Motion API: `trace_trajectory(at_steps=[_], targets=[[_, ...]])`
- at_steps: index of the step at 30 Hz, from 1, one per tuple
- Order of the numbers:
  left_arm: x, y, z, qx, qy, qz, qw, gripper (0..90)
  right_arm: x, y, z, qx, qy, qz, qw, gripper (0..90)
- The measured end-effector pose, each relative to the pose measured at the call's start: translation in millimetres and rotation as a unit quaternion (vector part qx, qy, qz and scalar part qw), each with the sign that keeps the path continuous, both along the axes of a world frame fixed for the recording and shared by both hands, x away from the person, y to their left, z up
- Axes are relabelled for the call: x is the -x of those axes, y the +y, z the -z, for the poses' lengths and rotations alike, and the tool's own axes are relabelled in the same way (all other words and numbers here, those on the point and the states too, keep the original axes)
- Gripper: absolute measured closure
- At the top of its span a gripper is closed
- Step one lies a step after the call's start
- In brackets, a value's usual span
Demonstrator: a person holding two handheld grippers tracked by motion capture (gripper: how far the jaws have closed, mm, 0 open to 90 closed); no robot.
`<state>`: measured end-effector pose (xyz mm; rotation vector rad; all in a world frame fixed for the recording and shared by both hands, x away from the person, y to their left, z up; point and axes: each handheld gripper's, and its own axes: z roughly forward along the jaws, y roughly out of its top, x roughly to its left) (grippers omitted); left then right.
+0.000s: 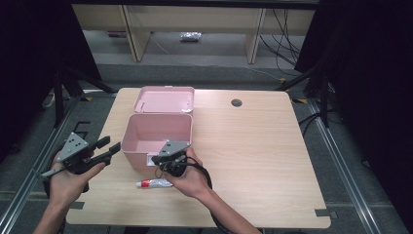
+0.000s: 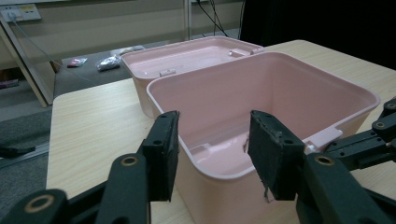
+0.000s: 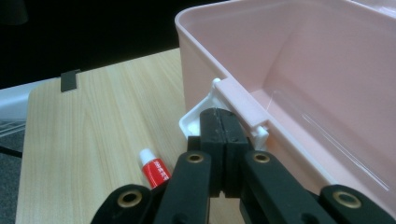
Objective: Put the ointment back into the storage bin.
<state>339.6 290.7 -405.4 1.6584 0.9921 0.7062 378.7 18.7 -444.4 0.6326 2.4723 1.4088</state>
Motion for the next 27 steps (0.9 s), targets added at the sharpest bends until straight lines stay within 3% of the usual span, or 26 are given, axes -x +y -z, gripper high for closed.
trace_trajectory(at_steps=[4, 6, 11, 20, 21, 27], targets=[[4.4, -1.4, 0.6, 0.004, -0.007, 0.002, 1.0, 50.0, -0.8, -0.7, -1.5, 0.012, -0.009, -0.01, 0.9998, 90.0], [5.8, -2.4, 1.7, 0.005, -0.014, 0.002, 0.9999, 50.2, 1.0, -0.5, -2.6, 0.012, -0.003, -0.005, 0.9999, 89.8], [6.1, -3.9, 5.6, 0.0, -0.007, 0.013, 0.9999, 50.1, -0.8, -0.8, -4.1, 0.017, -0.012, -0.014, 0.9997, 88.7], [7.1, -7.1, 6.5, -0.005, -0.007, 0.035, 0.9993, 50.0, 1.4, -1.2, -4.8, 0.008, -0.003, -0.003, 1.0, 86.1], [7.1, -7.8, 6.4, -0.009, -0.007, 0.038, 0.9992, 50.1, 0.4, -1.4, -5.4, 0.012, -0.012, -0.011, 0.9998, 85.8], [7.8, -11.1, 6.6, -0.01, -0.017, 0.048, 0.9987, 51.8, 5.6, -0.9, -9.0, 0.003, -0.004, -0.012, 0.9999, 85.2]])
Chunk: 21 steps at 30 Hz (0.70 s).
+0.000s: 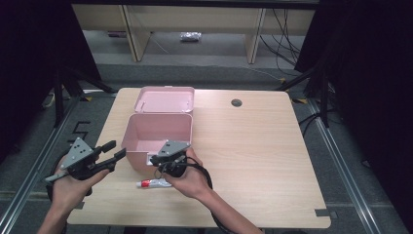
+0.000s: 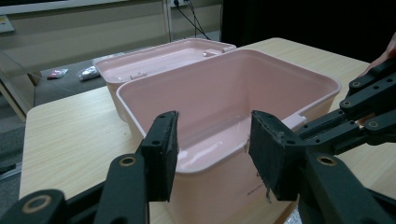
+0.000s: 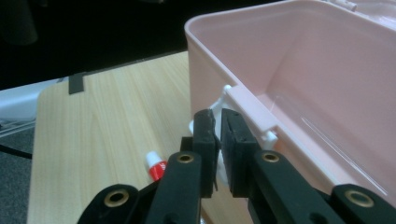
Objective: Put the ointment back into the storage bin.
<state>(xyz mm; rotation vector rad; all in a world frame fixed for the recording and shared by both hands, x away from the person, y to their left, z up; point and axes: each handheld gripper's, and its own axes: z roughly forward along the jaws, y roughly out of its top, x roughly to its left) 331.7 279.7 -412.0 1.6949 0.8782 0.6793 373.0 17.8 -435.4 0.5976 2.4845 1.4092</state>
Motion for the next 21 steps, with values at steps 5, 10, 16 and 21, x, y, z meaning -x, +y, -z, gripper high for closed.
trace_trajectory(at_steps=[5, 10, 16, 21], targets=[[2.1, -2.3, 1.6, -0.004, 0.0, 0.007, 1.0, 53.1, 0.5, -1.8, -3.8, 0.001, -0.012, -0.005, 0.9999, 84.0], [4.0, -4.9, 4.4, -0.017, -0.001, 0.026, 0.9995, 56.9, 0.6, -8.5, -6.5, 0.002, -0.012, 0.003, 0.9999, 83.1], [5.8, -11.3, 9.0, -0.036, 0.003, 0.058, 0.9977, 60.6, 1.1, -21.2, -9.4, 0.009, -0.015, 0.008, 0.9998, 81.9], [6.0, -20.4, 12.0, -0.069, 0.02, 0.099, 0.9925, 61.0, 1.3, -31.1, -9.8, 0.011, -0.015, 0.018, 0.9997, 81.1]])
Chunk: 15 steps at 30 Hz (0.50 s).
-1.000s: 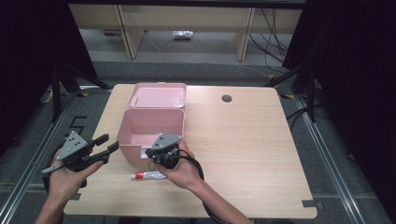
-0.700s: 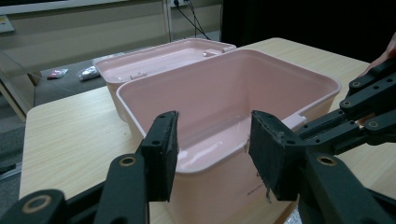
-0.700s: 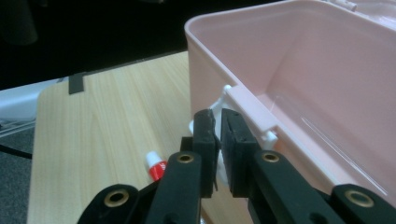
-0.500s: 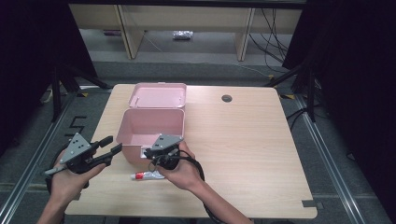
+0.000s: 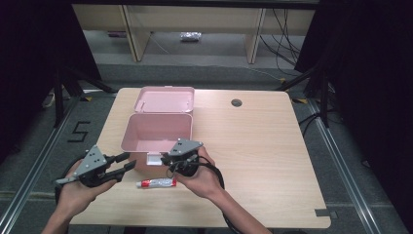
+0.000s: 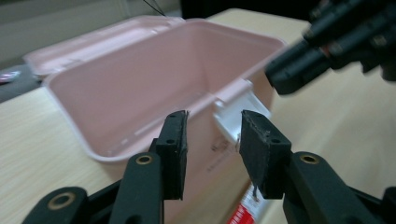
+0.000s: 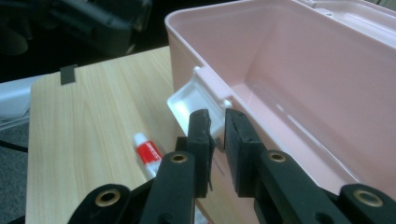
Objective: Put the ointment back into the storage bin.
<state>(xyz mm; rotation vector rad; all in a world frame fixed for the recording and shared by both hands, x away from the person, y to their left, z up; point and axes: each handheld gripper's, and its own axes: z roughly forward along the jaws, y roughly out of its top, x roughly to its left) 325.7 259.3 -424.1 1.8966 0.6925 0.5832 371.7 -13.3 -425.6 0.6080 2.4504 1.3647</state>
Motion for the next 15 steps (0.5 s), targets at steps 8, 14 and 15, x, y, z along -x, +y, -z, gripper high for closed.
trace_trajectory(at_steps=[8, 14, 15], targets=[[0.1, -16.3, 5.4, -0.05, 0.04, 0.052, 0.9966, 61.0, 2.6, -18.1, -1.1, 0.004, 0.001, 0.013, 0.9999, 78.8], [-6.7, -27.0, 9.6, -0.102, 0.059, 0.095, 0.9885, 60.7, 4.3, -29.8, -0.1, 0.012, 0.011, 0.019, 0.9997, 77.2], [-8.5, -28.6, 10.7, -0.114, 0.065, 0.106, 0.9858, 60.7, 3.8, -31.7, 0.9, 0.013, 0.006, 0.018, 0.9997, 76.8]])
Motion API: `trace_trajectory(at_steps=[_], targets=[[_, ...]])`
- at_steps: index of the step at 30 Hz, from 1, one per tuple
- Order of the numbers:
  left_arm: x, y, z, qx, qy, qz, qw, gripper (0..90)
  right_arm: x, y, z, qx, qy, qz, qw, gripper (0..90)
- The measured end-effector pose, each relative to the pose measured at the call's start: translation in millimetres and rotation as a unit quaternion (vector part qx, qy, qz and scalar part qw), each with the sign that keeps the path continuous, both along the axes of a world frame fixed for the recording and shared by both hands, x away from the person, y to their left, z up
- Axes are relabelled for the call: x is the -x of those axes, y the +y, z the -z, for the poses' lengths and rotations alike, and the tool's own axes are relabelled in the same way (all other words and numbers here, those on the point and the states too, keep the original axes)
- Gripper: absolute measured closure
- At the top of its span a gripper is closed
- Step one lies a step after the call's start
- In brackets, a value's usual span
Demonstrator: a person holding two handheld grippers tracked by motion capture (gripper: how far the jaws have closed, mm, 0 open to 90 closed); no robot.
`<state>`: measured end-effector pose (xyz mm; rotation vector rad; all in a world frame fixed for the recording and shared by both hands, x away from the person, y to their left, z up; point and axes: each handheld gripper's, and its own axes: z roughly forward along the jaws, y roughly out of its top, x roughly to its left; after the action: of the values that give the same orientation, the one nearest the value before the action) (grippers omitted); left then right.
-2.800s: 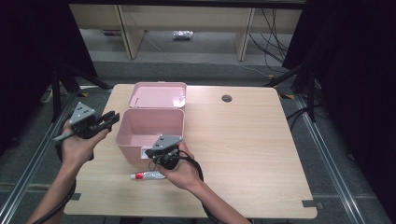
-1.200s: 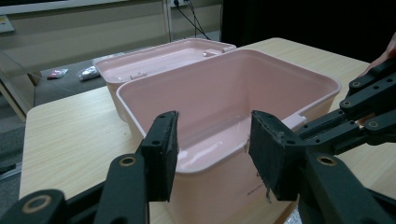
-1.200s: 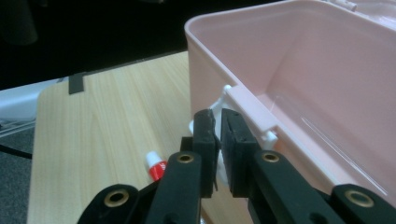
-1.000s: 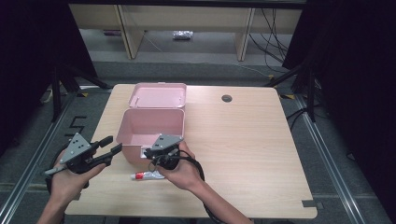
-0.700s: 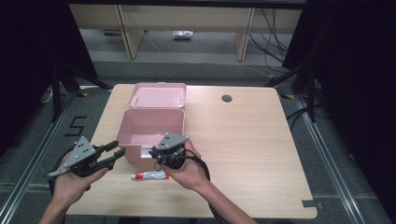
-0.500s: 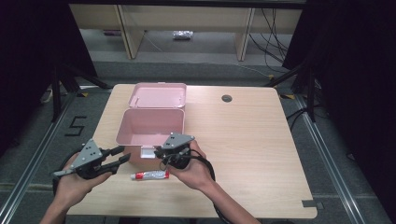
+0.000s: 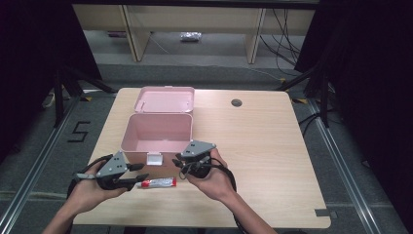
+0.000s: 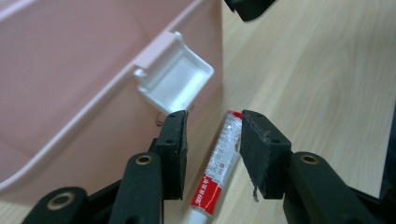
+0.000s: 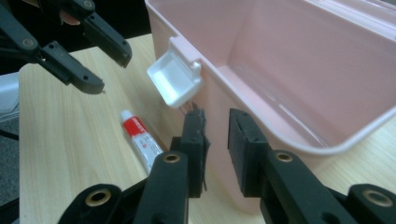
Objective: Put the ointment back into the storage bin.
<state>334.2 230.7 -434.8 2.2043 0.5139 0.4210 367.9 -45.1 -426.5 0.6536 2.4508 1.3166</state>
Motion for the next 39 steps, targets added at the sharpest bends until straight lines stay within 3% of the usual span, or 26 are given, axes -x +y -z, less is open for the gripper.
trace_trajectory(at_steps=[2, 3, 4, 6, 8, 10, 11, 16, 19, 23, 31, 38, 39], targets=[[-1.4, -4.6, 3.9, -0.006, 0.008, 0.004, 0.9999, 60.7, -0.1, -2.4, 1.5, 0.002, 0.0, 0.0, 1.0, 76.3], [-3.6, -5.1, 3.9, -0.034, 0.01, 0.017, 0.9992, 60.7, 1.2, -3.7, 2.2, 0.002, 0.008, 0.004, 1.0, 76.1], [-4.0, -7.8, 6.3, -0.04, 0.017, 0.019, 0.9989, 60.5, 1.5, -4.4, 4.0, -0.001, 0.004, 0.007, 1.0, 76.0], [-7.3, -11.6, 9.1, -0.071, 0.017, 0.038, 0.9966, 60.5, 1.2, -6.6, 6.0, 0.002, 0.002, 0.005, 1.0, 75.9], [-8.5, -16.5, 13.3, -0.086, 0.025, 0.049, 0.9948, 60.2, 2.6, -8.8, 6.4, 0.005, 0.012, 0.008, 0.9999, 75.9], [-10.3, -21.4, 17.1, -0.108, 0.031, 0.061, 0.9917, 59.8, 1.7, -9.6, 8.0, 0.002, 0.002, 0.005, 1.0, 75.9], [-10.8, -23.6, 18.8, -0.118, 0.035, 0.066, 0.9902, 59.5, 3.4, -11.0, 7.2, 0.002, 0.014, 0.01, 0.9999, 76.0], [-13.7, -32.4, 26.7, -0.149, 0.038, 0.075, 0.9852, 59.3, 3.6, -13.8, 9.3, 0.005, 0.015, 0.01, 0.9998, 76.1], [-15.8, -37.1, 30.6, -0.159, 0.037, 0.077, 0.9836, 59.5, 3.2, -15.0, 10.5, 0.002, 0.011, 0.011, 0.9999, 76.1], [-18.9, -41.9, 34.3, -0.18, 0.033, 0.087, 0.9793, 59.7, 3.2, -15.8, 11.6, -0.003, 0.015, 0.017, 0.9997, 76.1], [-23.0, -44.2, 39.5, -0.188, 0.037, 0.084, 0.9779, 59.8, 1.9, -18.0, 12.7, 0.007, 0.015, 0.01, 0.9998, 76.1], [-25.6, -45.5, 44.2, -0.196, 0.036, 0.084, 0.9764, 59.9, 1.1, -18.2, 14.0, 0.001, 0.009, 0.013, 0.9999, 76.1], [-26.5, -45.7, 44.9, -0.196, 0.039, 0.086, 0.9761, 59.9, 2.0, -18.2, 14.0, -0.002, 0.018, 0.016, 0.9997, 76.1]])
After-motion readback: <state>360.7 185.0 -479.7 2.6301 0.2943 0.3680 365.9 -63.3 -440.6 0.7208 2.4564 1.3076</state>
